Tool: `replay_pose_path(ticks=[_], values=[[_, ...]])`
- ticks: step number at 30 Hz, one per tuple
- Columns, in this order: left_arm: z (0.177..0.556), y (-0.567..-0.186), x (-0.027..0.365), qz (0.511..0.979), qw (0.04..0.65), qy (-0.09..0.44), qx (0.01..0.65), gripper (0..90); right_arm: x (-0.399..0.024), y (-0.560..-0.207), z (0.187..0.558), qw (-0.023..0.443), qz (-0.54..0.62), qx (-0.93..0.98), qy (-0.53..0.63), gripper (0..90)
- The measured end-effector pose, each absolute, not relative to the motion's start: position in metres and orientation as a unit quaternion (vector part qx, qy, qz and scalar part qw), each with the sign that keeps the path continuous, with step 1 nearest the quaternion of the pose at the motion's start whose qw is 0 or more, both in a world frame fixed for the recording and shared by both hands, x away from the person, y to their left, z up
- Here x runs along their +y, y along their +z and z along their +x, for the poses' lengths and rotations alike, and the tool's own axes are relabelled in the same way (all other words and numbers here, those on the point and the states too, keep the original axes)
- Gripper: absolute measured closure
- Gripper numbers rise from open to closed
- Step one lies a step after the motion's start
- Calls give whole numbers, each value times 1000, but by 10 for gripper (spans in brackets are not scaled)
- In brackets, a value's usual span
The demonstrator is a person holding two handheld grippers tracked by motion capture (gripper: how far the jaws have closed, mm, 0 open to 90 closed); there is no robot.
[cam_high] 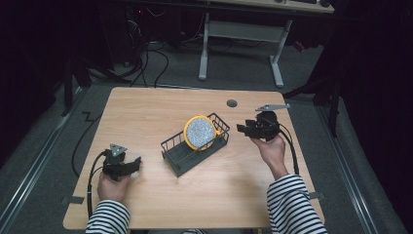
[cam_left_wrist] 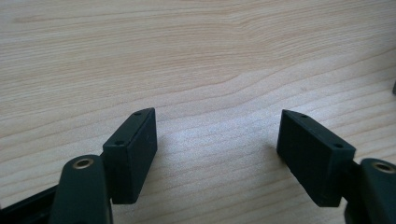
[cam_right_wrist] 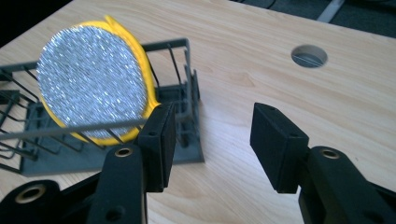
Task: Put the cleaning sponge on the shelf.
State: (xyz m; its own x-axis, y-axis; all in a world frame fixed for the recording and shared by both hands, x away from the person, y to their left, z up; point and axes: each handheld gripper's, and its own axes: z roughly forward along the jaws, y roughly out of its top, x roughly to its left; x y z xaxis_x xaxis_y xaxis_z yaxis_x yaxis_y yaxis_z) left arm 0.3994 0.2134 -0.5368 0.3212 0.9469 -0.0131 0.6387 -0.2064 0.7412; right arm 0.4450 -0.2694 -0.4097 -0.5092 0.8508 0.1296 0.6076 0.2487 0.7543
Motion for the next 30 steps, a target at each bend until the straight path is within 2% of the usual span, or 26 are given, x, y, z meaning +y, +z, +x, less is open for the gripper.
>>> replay_pose_path(ticks=[15,30], values=[[399,-537,213,741,333,232,535,293,-298,-418,417,170,487,759,396,508],[399,-537,213,741,333,232,535,293,-319,-447,393,157,510,747,397,525]])
